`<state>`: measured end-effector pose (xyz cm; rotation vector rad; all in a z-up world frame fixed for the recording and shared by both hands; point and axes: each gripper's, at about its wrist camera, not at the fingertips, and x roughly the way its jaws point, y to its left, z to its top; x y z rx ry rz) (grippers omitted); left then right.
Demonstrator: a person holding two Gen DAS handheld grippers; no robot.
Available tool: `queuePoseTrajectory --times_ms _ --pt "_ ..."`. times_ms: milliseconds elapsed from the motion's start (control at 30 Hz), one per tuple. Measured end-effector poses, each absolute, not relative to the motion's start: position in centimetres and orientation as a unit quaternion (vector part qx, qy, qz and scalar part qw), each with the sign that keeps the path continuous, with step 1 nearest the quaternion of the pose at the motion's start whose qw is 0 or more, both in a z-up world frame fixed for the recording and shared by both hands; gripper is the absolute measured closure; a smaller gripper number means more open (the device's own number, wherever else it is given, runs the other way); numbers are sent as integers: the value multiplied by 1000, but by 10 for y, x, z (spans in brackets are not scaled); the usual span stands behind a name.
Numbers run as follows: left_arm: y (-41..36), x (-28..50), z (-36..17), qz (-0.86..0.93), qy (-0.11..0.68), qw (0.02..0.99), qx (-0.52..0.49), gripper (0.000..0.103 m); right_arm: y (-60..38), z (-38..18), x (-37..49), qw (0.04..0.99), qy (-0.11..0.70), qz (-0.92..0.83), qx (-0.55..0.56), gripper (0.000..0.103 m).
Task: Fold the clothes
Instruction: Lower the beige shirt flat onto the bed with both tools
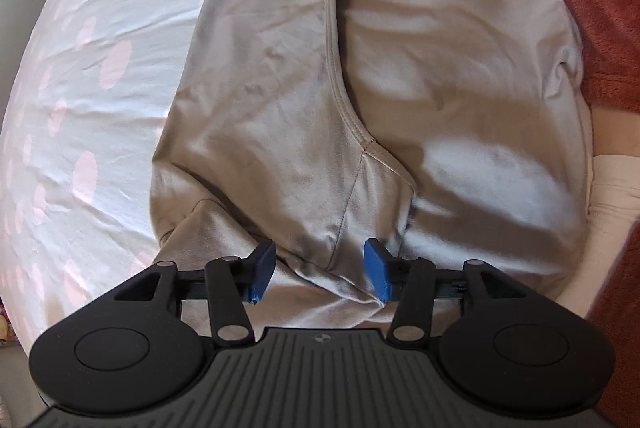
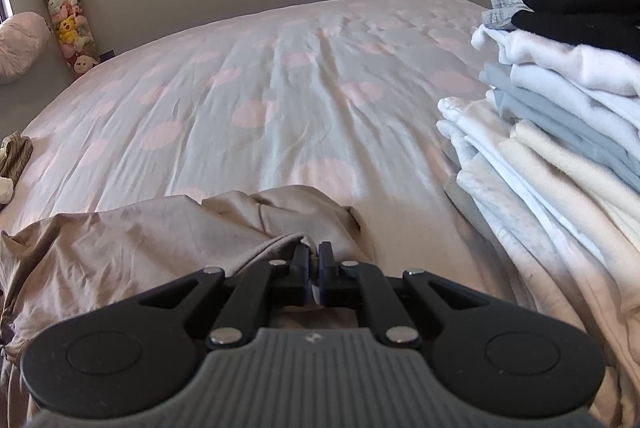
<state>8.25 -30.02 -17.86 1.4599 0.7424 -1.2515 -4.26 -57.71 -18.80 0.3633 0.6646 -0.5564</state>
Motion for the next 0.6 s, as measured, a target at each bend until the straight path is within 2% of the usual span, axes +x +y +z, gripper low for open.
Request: queuePoseTrajectory --times_ms 267,600 --pt "-293 92 -198 -553 284 505 598 57 -581 -192 -42 888 325 -269 183 97" --pt "-287 70 -207 -552 216 486 643 57 -583 -193 -41 885 328 -268 192 97"
